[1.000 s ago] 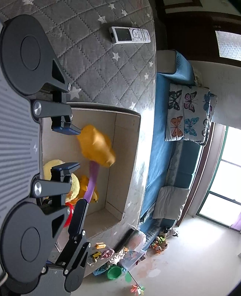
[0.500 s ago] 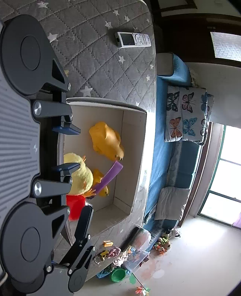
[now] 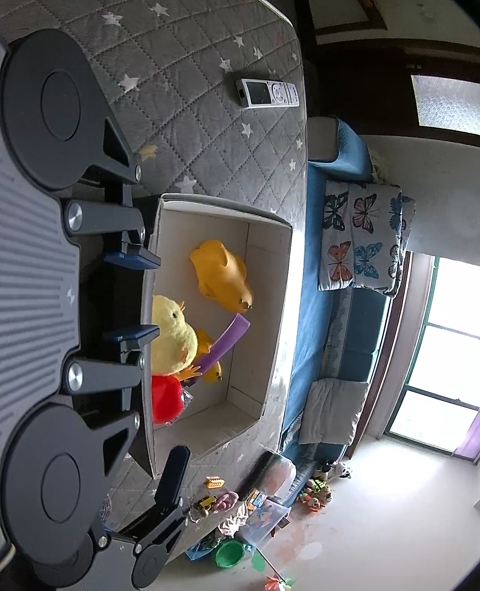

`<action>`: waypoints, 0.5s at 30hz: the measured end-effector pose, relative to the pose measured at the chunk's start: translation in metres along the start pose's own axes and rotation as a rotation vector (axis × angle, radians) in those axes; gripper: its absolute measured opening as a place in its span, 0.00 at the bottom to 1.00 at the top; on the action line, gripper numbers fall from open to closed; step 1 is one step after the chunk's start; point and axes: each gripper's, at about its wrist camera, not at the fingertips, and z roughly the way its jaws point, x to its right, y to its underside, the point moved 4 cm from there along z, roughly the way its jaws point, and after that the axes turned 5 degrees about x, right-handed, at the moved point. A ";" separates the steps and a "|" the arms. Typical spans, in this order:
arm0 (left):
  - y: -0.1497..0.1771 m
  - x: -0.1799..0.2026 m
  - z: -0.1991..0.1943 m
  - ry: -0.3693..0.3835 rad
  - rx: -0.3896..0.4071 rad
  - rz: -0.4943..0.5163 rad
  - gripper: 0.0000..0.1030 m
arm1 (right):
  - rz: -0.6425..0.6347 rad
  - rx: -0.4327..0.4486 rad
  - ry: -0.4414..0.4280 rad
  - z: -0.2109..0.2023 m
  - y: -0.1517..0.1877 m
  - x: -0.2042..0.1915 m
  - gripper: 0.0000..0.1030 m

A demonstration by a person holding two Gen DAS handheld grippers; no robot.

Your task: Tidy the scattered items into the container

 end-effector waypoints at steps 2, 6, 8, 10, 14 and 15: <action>0.003 0.003 -0.004 0.000 0.006 0.001 0.35 | 0.005 0.003 0.013 -0.003 0.002 0.000 1.00; 0.009 0.009 -0.011 -0.006 0.017 0.013 0.35 | 0.016 0.010 0.039 -0.009 0.006 -0.001 1.00; 0.012 0.012 -0.015 -0.016 0.027 0.024 0.35 | 0.022 0.013 0.052 -0.012 0.008 -0.001 1.00; 0.015 0.014 -0.017 -0.025 0.030 0.025 0.35 | 0.027 0.016 0.065 -0.015 0.010 -0.002 1.00; 0.021 0.014 -0.020 -0.040 0.031 0.016 0.35 | 0.048 0.012 0.084 -0.019 0.016 -0.001 1.00; 0.023 0.014 -0.020 -0.043 0.031 0.013 0.35 | 0.055 0.010 0.088 -0.020 0.017 -0.001 1.00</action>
